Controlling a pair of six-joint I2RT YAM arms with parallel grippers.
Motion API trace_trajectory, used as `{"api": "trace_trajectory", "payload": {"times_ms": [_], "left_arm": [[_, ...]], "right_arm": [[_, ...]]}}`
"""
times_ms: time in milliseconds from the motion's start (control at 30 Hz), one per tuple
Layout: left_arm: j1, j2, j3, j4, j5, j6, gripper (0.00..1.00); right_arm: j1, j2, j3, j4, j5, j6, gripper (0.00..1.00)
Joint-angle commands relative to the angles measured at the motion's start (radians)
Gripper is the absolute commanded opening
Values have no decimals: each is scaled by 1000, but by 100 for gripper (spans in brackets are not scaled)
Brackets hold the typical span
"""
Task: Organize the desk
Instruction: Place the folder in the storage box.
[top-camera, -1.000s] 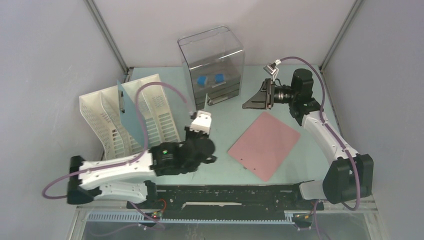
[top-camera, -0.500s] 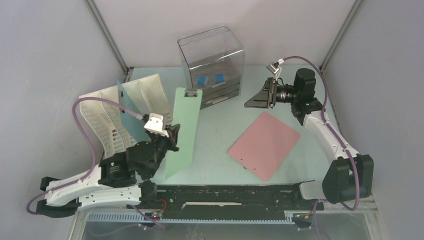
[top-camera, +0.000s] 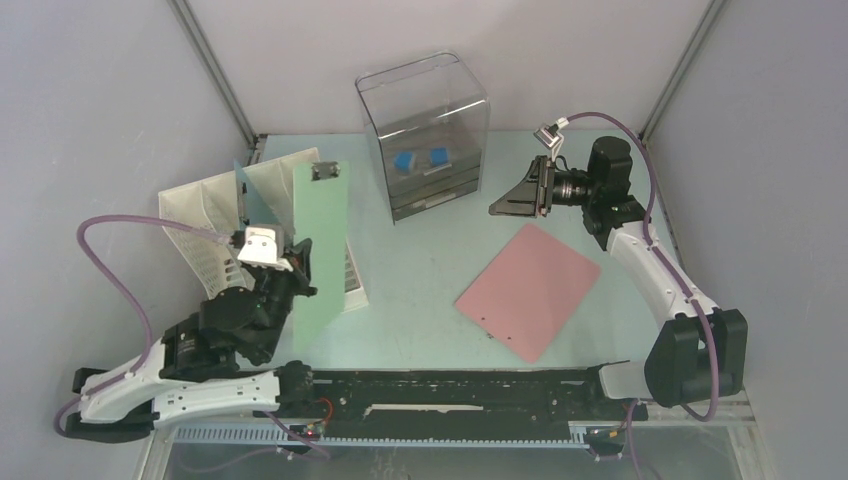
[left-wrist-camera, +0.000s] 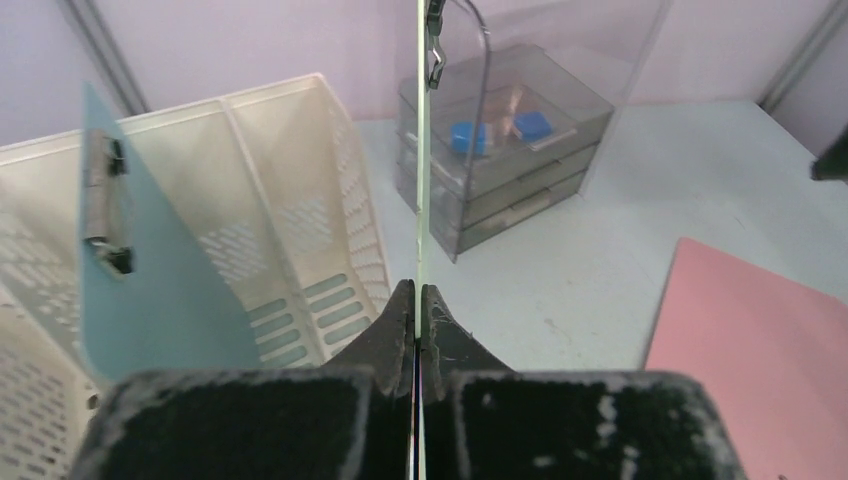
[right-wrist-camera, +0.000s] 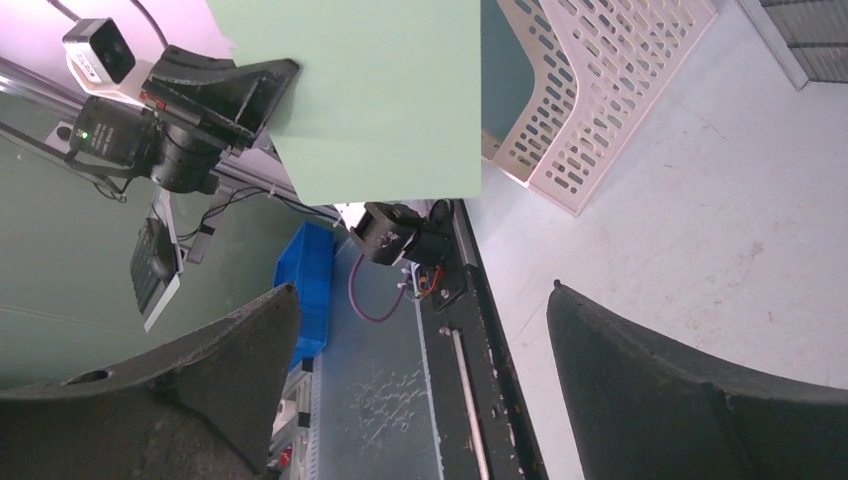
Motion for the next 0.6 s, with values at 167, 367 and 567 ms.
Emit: {"api": "trace_trajectory", "payload": {"times_ms": [167,367,567], "left_arm": [[161,-37,-49,296,-100,265,0],[337,34,-98,434,35,299,0],[493,14,-148,506,248,212,0]], "right_arm": [[3,0,6,5,-10,-30,100],[0,-2,7,0,-7,-38,100],[-2,-1,6,1,-12,-39,100]]}}
